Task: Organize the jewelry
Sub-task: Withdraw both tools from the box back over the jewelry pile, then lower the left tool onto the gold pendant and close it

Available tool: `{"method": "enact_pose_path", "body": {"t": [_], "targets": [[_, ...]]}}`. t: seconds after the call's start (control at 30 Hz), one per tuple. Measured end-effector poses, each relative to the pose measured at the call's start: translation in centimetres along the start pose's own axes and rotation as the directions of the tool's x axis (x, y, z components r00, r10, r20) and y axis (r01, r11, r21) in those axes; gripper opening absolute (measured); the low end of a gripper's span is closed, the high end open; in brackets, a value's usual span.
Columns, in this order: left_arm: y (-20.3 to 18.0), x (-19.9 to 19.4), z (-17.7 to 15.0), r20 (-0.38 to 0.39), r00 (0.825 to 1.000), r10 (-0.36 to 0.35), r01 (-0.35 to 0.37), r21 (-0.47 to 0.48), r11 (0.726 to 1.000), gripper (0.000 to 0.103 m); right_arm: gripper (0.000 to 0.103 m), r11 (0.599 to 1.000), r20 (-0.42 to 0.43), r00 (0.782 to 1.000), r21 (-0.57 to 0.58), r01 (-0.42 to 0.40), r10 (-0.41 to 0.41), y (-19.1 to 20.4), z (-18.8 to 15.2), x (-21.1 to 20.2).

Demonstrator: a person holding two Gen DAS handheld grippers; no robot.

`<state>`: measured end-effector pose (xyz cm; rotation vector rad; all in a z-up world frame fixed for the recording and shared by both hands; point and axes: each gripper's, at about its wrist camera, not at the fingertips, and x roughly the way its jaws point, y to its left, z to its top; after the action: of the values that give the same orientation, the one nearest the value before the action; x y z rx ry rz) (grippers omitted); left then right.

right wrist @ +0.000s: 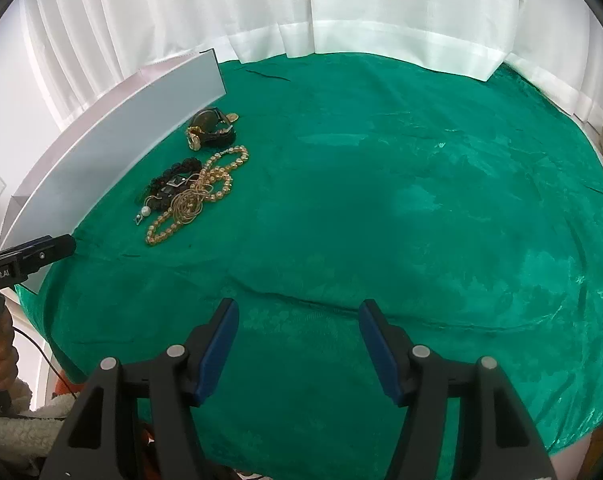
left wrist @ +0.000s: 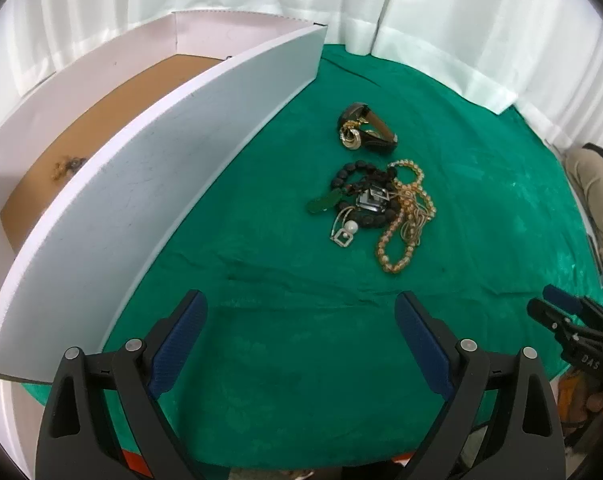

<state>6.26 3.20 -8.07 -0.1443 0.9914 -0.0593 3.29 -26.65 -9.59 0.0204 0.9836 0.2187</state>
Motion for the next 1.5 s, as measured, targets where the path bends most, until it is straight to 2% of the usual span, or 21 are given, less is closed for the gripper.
{"method": "enact_pose_path", "body": {"t": [0.2, 0.37, 0.53, 0.67, 0.8, 0.9, 0.97, 1.07, 1.13, 1.27, 1.4, 1.5], "targets": [[-0.4, 0.6, -0.2, -0.017, 1.0, -0.011, 0.011, 0.009, 1.0, 0.095, 0.064, 1.0, -0.016, 1.0, 0.018, -0.016, 0.017, -0.4, 0.1, 0.4], [-0.4, 0.7, 0.2, -0.007, 0.999, -0.031, 0.031, 0.004, 1.0, 0.095, 0.064, 0.999, -0.008, 0.999, -0.02, -0.038, 0.038, 0.0, 2.7, 0.7], [0.3, 0.6, 1.0, 0.016, 0.998, -0.066, 0.066, -0.016, 0.998, 0.095, 0.064, 0.998, 0.018, 0.998, 0.01, -0.066, 0.066, 0.4, 4.4, 0.5], [-0.1, 1.5, 4.2, 0.029, 0.984, -0.178, 0.179, -0.005, 0.984, 0.095, 0.064, 0.997, -0.002, 0.997, 0.02, -0.074, 0.074, 0.9, 3.5, 1.1], [-2.6, 5.1, 9.1, 0.013, 0.96, -0.28, 0.277, 0.111, 0.955, 0.094, 0.064, 0.995, -0.039, 0.995, 0.04, -0.094, 0.095, 0.9, 2.0, 1.6], [-3.7, 9.0, 11.3, -0.037, 0.967, -0.251, 0.254, 0.162, 0.954, 0.079, 0.064, 0.994, -0.033, 0.995, 0.054, -0.092, 0.094, 0.5, 1.3, 1.0], [-4.0, 11.2, 12.3, -0.064, 0.971, -0.229, 0.237, 0.178, 0.955, 0.075, 0.064, 0.994, -0.025, 0.996, 0.064, -0.085, 0.087, 0.0, 1.0, 0.5], [-4.4, 13.3, 13.1, -0.073, 0.974, -0.213, 0.224, 0.21, 0.952, 0.064, 0.064, 0.992, -0.014, 0.997, 0.095, -0.077, 0.079, -1.3, 0.6, -0.3], [-4.8, 14.1, 13.4, -0.071, 0.976, -0.207, 0.218, 0.241, 0.946, 0.056, 0.064, 0.991, -0.013, 0.997, 0.115, -0.071, 0.073, -2.1, 0.5, -0.3], [-5.3, 14.3, 13.4, -0.06, 0.972, -0.226, 0.234, 0.293, 0.927, 0.048, 0.064, 0.986, -0.015, 0.998, 0.151, -0.064, 0.067, -3.4, 0.3, -0.2], [-6.0, 15.1, 13.4, -0.076, 0.974, -0.215, 0.228, 0.342, 0.912, 0.022, 0.064, 0.983, -0.02, 0.997, 0.171, -0.064, 0.068, -3.9, 0.1, -0.2], [-5.8, 14.6, 13.6, -0.065, 0.971, -0.23, 0.239, 0.32, 0.917, 0.022, 0.064, 0.983, -0.013, 0.998, 0.171, -0.066, 0.069, -3.9, 0.0, -0.5]]}}
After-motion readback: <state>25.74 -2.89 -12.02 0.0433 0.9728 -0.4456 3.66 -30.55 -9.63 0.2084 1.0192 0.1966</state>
